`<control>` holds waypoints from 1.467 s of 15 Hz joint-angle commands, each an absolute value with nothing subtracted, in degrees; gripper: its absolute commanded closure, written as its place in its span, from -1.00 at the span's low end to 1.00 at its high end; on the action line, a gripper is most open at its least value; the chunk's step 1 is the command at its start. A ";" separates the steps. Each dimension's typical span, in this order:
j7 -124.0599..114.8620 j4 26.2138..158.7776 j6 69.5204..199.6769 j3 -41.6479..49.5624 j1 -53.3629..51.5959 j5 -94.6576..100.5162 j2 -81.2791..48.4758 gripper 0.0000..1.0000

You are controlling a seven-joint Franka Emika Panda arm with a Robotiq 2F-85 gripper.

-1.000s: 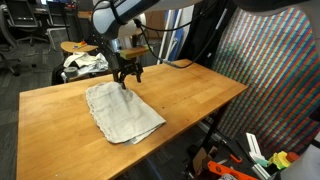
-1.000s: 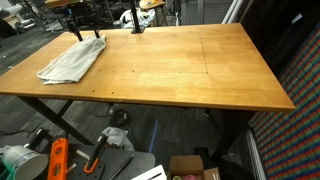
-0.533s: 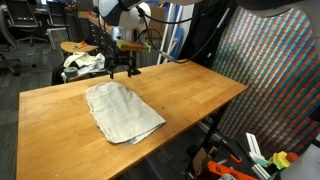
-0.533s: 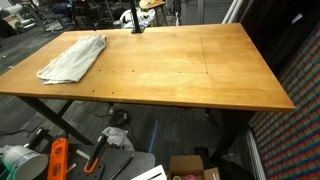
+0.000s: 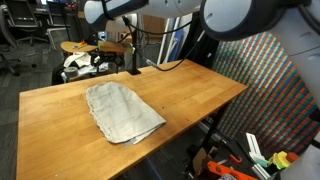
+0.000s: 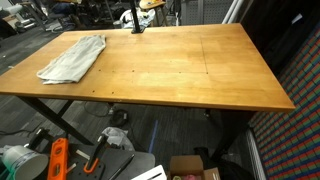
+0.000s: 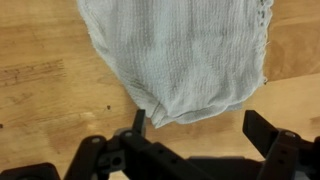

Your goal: Fold the white towel from right to left

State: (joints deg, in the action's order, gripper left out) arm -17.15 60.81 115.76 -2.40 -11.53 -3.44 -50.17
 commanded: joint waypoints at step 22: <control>-31.43 29.83 94.98 2.97 -10.22 -1.00 -70.72 -1.00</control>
